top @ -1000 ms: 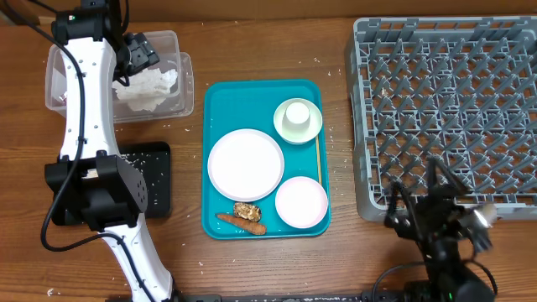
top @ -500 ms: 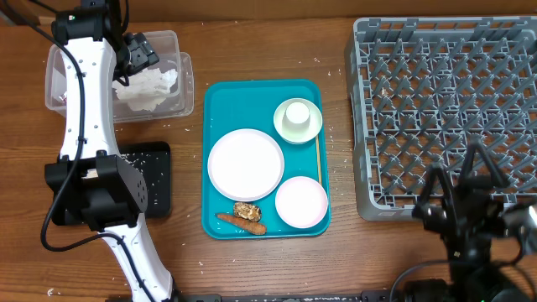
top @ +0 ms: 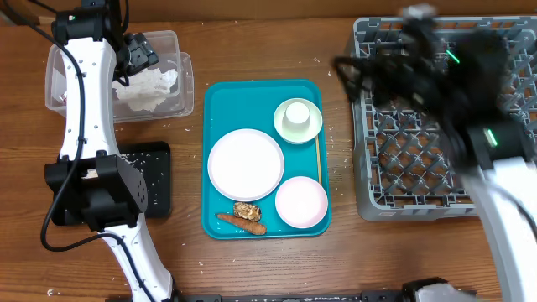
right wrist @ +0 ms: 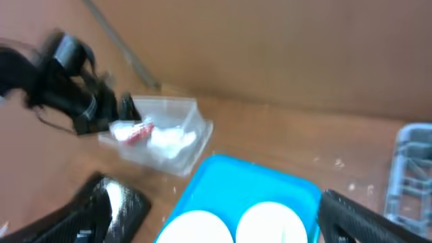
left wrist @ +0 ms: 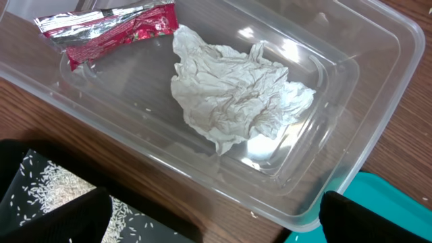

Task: Sort waste into correct bins and load items into the dishwasher
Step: 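Move the right gripper over the white cup on the teal tray, then grasp the white cup with the right gripper, then carry the white cup with the right gripper into the dish rack, then return the right gripper to the teal tray and grasp the white bowl, then carry the white bowl with the right gripper and place it in the rack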

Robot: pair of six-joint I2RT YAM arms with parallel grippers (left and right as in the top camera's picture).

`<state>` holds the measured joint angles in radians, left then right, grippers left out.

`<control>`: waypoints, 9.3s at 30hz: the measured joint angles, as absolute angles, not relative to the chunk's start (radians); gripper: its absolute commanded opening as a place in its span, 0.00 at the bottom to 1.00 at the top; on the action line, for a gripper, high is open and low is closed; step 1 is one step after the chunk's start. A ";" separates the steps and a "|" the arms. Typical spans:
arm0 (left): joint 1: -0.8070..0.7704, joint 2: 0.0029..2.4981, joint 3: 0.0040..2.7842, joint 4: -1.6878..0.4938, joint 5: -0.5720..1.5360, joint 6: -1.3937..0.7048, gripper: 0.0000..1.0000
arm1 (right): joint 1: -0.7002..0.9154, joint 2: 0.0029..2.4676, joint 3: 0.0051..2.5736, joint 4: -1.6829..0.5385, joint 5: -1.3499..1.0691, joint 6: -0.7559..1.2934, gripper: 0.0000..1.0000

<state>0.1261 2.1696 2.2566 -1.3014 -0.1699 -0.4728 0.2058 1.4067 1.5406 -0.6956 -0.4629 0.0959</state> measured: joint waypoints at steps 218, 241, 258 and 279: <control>0.124 2.170 2.256 -1.302 -0.170 -0.473 1.00 | 0.620 2.397 2.053 -0.986 0.137 0.635 0.50; 0.124 2.170 2.256 -1.301 -0.170 -0.473 1.00 | 0.603 2.400 2.426 -1.320 0.145 0.612 0.04; 0.124 2.170 2.256 -1.302 -0.170 -0.473 1.00 | -0.052 2.399 2.773 -1.433 -0.487 0.135 0.04; 0.124 2.170 2.256 -1.302 -0.170 -0.473 1.00 | -0.495 2.399 2.219 -0.806 -1.263 0.034 0.04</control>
<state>0.1242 2.1696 2.2559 -1.3018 -0.1699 -0.4728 -0.4953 2.3989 2.2192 -0.8059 -1.2633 0.0338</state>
